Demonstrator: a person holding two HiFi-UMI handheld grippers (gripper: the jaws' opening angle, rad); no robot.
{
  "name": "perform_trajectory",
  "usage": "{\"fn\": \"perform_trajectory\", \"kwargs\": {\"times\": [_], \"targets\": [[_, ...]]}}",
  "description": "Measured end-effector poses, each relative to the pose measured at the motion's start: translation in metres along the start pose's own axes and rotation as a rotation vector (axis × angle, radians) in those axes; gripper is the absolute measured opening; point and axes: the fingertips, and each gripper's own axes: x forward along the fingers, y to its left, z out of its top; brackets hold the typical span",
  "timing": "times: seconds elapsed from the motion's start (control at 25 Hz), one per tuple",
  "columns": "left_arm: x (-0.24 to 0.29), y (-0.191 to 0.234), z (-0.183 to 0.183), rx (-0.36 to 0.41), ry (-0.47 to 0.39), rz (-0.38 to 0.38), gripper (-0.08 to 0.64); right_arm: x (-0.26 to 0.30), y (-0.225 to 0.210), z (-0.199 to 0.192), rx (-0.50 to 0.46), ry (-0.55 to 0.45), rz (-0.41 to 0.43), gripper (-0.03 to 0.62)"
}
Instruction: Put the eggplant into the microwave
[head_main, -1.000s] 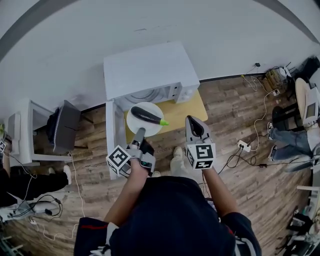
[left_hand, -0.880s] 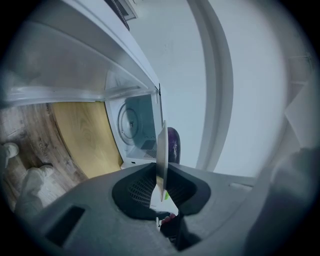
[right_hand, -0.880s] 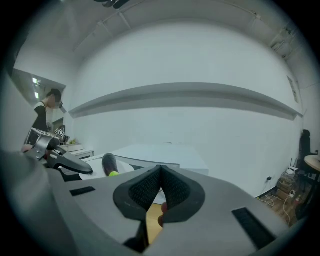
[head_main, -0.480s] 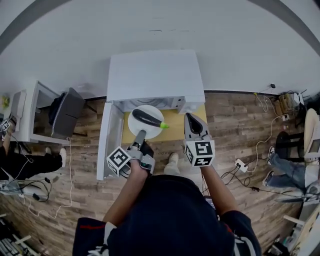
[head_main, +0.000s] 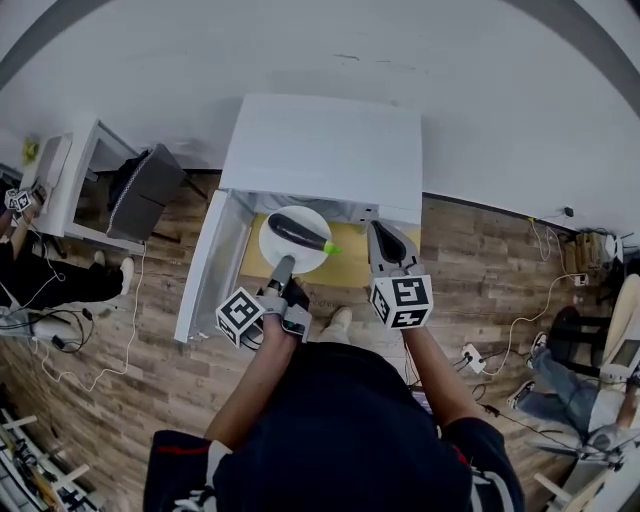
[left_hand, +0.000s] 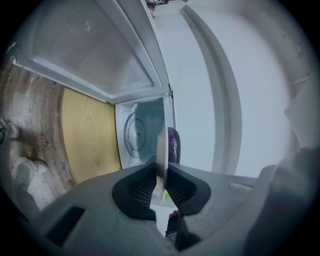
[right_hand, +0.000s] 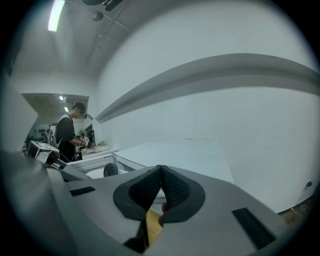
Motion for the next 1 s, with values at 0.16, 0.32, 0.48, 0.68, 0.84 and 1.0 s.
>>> {"fn": "perform_trajectory", "kwargs": {"times": [0.16, 0.32, 0.48, 0.68, 0.84, 1.0], "targets": [[-0.002, 0.011, -0.003, -0.017, -0.045, 0.006, 0.041, 0.003, 0.001, -0.005, -0.006, 0.005, 0.048, 0.011], [-0.005, 0.027, -0.006, -0.038, -0.073, 0.018, 0.041, 0.004, 0.001, -0.015, -0.005, 0.022, 0.072, 0.011], [-0.009, 0.041, -0.005, -0.056, -0.079, 0.032, 0.041, 0.006, 0.009, -0.020, -0.017, 0.041, 0.106, 0.011], [-0.012, 0.058, 0.004, -0.061, -0.098, 0.041, 0.043, 0.009, 0.021, -0.026, -0.010, 0.054, 0.124, 0.011], [-0.007, 0.069, 0.011, -0.074, -0.080, 0.049, 0.042, 0.014, 0.032, -0.028, -0.026, 0.070, 0.122, 0.011], [0.003, 0.075, 0.014, -0.069, -0.020, 0.064, 0.041, 0.017, 0.040, -0.026, -0.038, 0.082, 0.104, 0.011]]}}
